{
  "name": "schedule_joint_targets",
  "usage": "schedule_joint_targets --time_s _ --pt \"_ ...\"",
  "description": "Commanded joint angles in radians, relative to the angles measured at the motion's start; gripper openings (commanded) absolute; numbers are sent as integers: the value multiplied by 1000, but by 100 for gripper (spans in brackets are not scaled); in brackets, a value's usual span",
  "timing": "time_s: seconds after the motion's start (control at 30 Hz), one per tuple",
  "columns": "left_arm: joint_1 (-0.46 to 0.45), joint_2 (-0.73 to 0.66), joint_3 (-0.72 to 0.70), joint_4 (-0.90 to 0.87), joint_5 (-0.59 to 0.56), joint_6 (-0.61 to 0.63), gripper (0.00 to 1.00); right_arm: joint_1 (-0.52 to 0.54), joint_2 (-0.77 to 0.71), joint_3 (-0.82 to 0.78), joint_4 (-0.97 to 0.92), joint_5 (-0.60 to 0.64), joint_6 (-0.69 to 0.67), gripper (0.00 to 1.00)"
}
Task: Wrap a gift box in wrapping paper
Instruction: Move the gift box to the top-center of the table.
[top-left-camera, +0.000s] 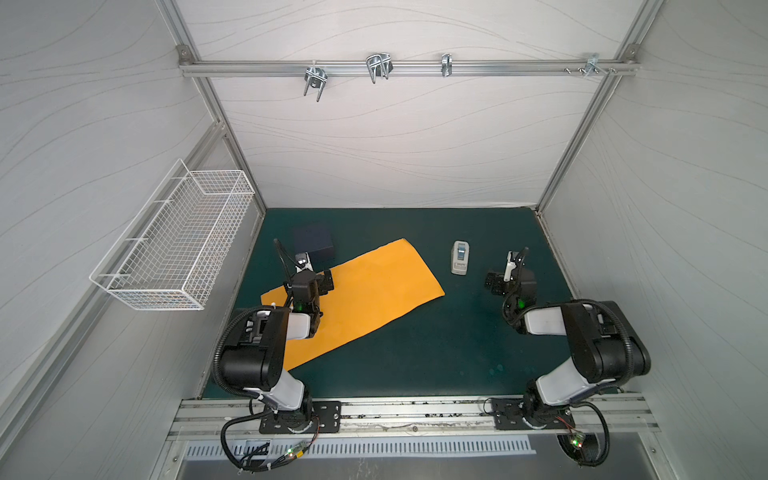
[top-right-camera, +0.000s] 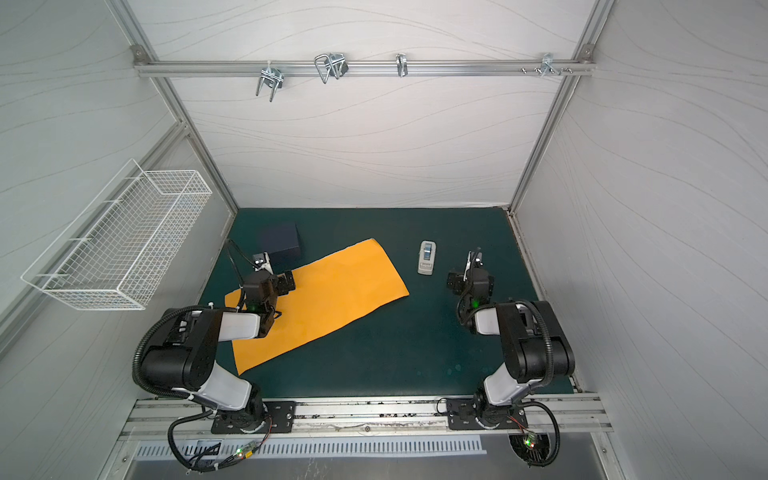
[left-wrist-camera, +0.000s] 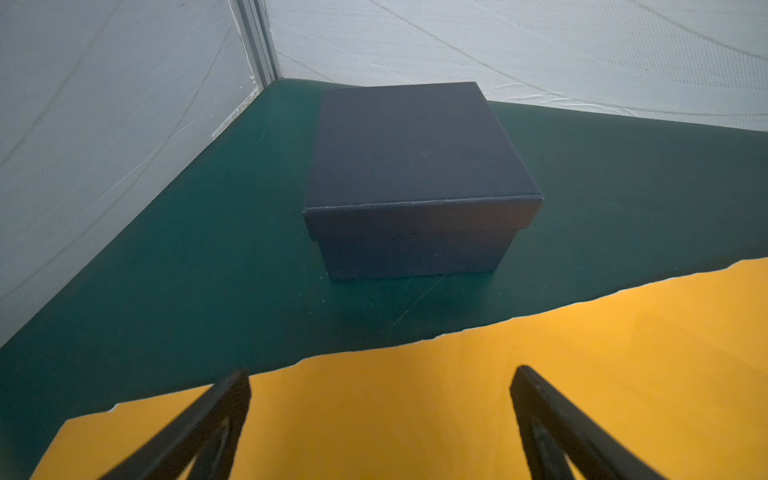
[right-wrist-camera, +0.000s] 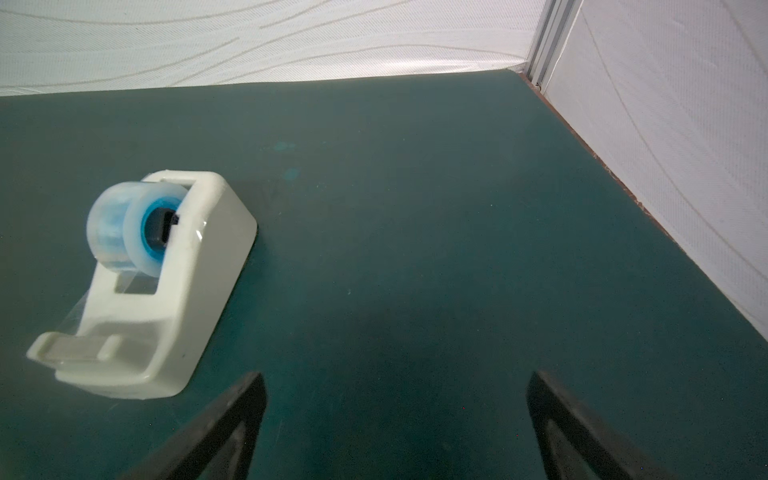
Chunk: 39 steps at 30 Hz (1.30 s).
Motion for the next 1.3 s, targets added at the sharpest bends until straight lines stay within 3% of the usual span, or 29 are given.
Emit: schedule_joint_targets --time_s 0.0,0.43,0.5,0.67,0.8,0.83,0.87,0.93,0.97,1.13,1.27 --pt "6 3 7 46 8 9 100 -4 -3 -1 22 -4 -10 99" --pt "9 -17 11 32 29 23 100 -4 -7 -6 33 -7 -12 99" --pt "-18 -76 43 -78 -2 45 100 0 -47 1 0 -44 -38 99" --pt "-84 -262 154 -376 -152 0 100 66 -280 115 -341 54 -29 99" --pt "-90 -340 337 -764 -140 -209 100 69 -368 303 -721 78 280 99" --pt "-89 -345 388 -843 -99 -252 100 56 -370 358 -826 47 400 99" --pt "-88 -339 430 -909 -48 -290 100 31 -358 403 -883 -76 460 95" --pt "-76 -294 521 -1021 78 -327 93 16 -300 473 -888 -370 485 75" --pt "-77 -254 575 -1086 93 -334 88 39 -262 522 -914 -429 506 73" --pt "-39 -48 714 -1253 164 -450 89 209 -45 691 -878 -589 554 84" --pt "-18 57 764 -1255 148 -510 87 348 152 864 -867 -643 553 87"
